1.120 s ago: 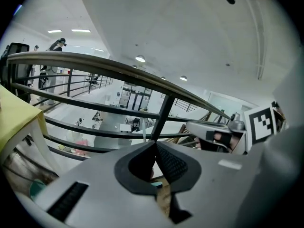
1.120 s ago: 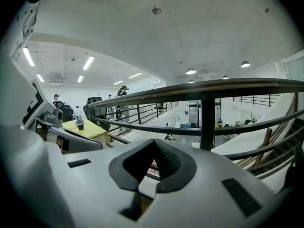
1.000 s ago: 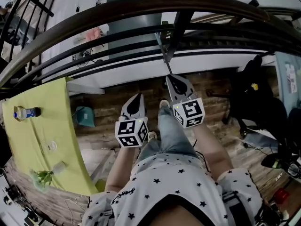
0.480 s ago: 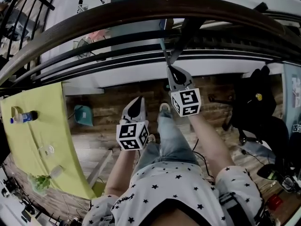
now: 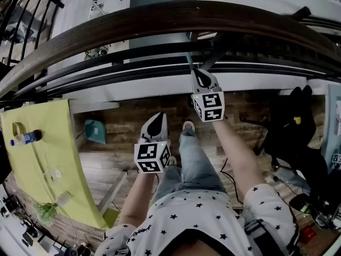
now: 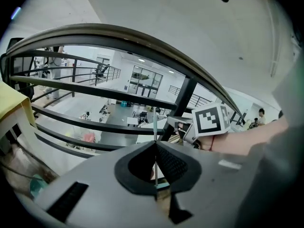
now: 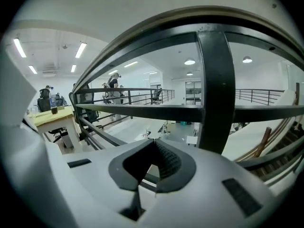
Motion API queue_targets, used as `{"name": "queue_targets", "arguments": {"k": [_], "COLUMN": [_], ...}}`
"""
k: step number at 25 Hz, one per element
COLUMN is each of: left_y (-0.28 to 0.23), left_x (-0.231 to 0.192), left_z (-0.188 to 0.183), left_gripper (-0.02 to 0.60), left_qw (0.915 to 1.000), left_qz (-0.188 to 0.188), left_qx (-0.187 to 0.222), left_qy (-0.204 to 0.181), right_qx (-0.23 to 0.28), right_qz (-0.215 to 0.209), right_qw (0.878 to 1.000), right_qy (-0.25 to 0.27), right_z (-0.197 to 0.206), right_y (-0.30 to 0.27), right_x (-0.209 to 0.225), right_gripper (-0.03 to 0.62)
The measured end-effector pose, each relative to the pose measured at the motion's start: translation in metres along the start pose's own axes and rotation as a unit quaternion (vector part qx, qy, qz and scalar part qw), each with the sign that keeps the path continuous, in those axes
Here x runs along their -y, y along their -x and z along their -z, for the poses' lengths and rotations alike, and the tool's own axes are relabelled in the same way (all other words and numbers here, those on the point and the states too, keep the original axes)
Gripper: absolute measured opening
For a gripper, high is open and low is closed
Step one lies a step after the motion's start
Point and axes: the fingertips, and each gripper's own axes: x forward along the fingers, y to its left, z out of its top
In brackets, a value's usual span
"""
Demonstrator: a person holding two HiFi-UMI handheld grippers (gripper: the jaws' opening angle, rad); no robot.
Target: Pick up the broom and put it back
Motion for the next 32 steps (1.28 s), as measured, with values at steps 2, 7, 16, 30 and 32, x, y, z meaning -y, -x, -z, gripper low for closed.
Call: {"name": "queue_targets", "arguments": {"k": [2,7,16,30,32], "left_y": [-0.004,-0.015,-0.028,-0.027,-0.026], "left_x": [-0.003,-0.005,-0.006,-0.016,-0.014], "left_z": [-0.001,0.004,0.01,0.019,0.019], "left_gripper": [0.011,0.011,0.011,0.011,0.011], "left_qw": [1.0,0.9999,0.9997,0.9991,0.9991], "left_qz": [-0.003,-0.004,-0.006,-0.021,-0.021], "left_qx": [-0.001,-0.01,-0.021,-0.029,-0.031], "left_qy": [0.004,0.007,0.011,0.022,0.021], "right_qx": [-0.006,-0.02,-0.054,-0.088,-0.091], "right_qz": [-0.001,-0.006,-0.013,-0.007,-0.005], "right_qw": [1.0,1.0,0.998,0.995,0.994], "right_qy": [0.002,0.01,0.03,0.051,0.054], "right_z": [0.004,0.013,0.031,0.05,0.051], "right_y": [-0.012,-0.041,-0.078,-0.107,-0.108], "right_x": [0.004,0.013,0.025,0.028,0.03], "right_gripper": [-0.004,0.058,0.121,0.122,0.11]}}
